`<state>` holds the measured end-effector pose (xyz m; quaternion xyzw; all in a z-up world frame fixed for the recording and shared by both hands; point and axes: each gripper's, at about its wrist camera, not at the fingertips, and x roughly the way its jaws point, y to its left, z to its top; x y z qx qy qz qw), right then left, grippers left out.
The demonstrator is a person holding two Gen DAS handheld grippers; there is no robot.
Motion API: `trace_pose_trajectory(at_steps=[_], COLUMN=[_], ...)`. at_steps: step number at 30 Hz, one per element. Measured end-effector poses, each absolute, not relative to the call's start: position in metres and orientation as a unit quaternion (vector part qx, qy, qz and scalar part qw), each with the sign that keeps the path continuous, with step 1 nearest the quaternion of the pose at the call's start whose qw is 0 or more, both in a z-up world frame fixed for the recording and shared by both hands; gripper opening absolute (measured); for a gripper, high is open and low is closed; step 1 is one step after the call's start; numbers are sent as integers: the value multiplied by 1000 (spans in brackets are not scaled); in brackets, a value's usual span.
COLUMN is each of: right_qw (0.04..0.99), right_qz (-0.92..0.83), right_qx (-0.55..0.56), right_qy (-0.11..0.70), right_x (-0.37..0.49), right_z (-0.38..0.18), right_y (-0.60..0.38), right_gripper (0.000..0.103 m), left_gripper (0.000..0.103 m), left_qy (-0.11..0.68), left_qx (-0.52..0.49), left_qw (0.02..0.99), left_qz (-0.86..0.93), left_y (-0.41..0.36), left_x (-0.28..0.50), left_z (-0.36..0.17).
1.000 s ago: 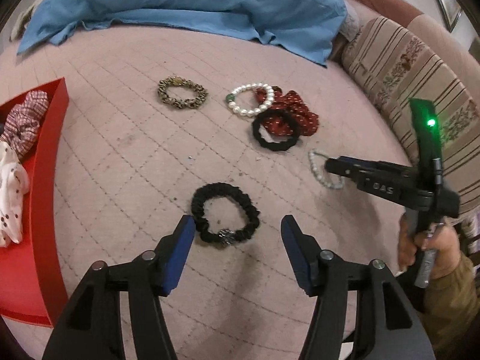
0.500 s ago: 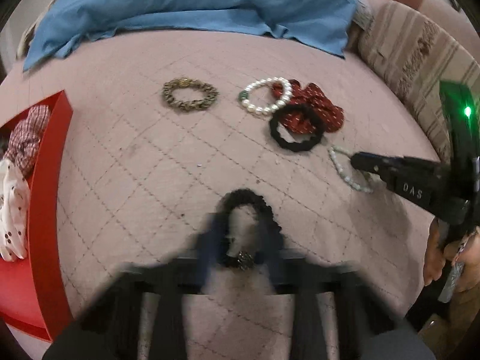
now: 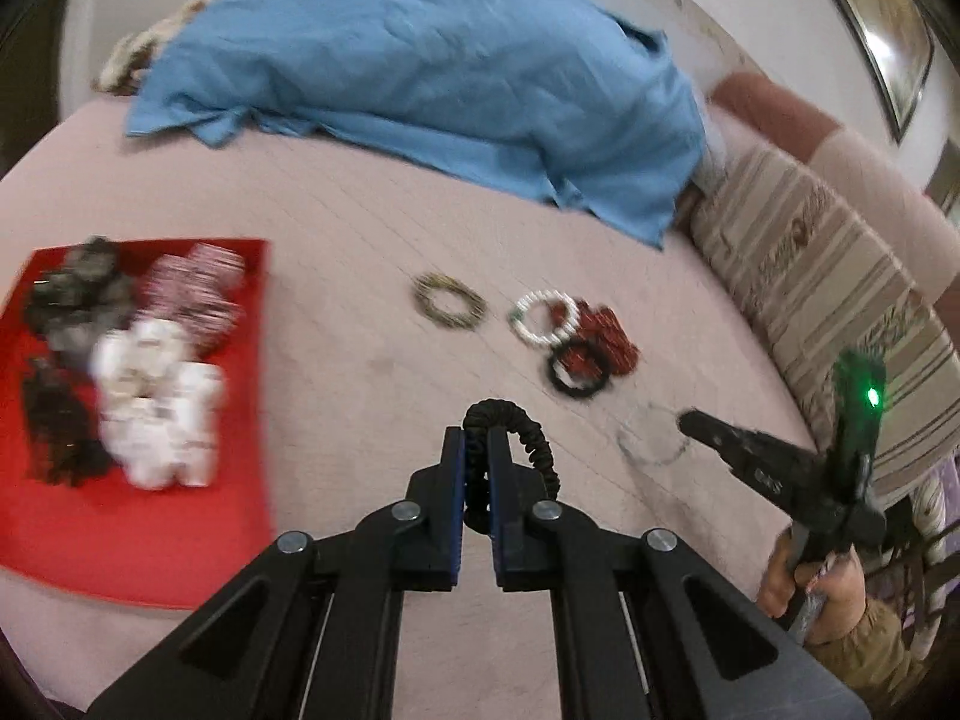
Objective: Organize jewelry
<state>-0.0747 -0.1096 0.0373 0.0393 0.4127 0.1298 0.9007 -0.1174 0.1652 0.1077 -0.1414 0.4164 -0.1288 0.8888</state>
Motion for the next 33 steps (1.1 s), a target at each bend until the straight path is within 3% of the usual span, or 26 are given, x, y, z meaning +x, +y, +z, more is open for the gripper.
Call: trace_pose_trajectory(at_steps=[19,33], right_qw=[867,796], right_qz=[293,388], right_qx=[-19,-30], right_qy=[402,463], right_x=[-96,-92], right_z=[97,52], right_y=[85,230], right_gripper=[7,7], left_gripper=[7,7], left_qy=[398,414], left_qx=[-228,-195], left_qw=[887,880], left_qz=[51,128], left_y=[354,383], left_x=[-150,-157], left_z=[85,68])
